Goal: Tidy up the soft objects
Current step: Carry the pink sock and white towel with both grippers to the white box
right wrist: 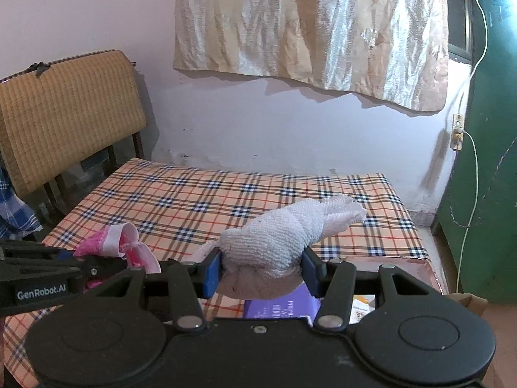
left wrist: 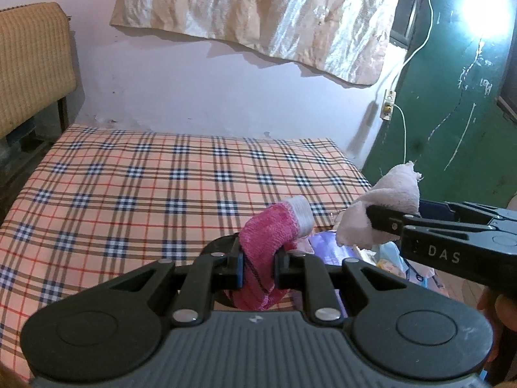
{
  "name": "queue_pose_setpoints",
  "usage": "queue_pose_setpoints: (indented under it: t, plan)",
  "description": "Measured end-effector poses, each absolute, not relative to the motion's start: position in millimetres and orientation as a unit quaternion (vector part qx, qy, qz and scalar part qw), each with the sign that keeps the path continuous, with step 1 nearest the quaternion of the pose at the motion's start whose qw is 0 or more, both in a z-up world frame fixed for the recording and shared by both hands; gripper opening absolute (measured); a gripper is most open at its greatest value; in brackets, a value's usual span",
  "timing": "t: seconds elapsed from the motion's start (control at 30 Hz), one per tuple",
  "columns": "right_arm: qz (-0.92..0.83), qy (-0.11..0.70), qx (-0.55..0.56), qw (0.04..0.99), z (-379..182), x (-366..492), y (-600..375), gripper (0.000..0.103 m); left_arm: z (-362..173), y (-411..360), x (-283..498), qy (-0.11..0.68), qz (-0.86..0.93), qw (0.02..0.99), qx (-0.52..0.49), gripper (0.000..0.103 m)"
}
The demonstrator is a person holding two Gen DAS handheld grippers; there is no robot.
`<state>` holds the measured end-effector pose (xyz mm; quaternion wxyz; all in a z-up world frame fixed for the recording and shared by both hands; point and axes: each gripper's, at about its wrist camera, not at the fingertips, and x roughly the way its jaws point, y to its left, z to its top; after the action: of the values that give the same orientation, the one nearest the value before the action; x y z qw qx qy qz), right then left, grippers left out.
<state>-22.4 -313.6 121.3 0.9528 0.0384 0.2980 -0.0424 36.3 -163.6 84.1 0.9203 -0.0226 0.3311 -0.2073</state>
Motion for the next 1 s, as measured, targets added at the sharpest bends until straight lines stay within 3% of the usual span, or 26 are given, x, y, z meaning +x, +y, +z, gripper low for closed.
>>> queue_pose_setpoints:
  t: [1.0]
  plan:
    - [-0.08, 0.305, 0.051, 0.948, 115.5, -31.5, -364.4, 0.061, 80.3, -206.7, 35.6, 0.338, -0.245, 0.908, -0.011, 0.019]
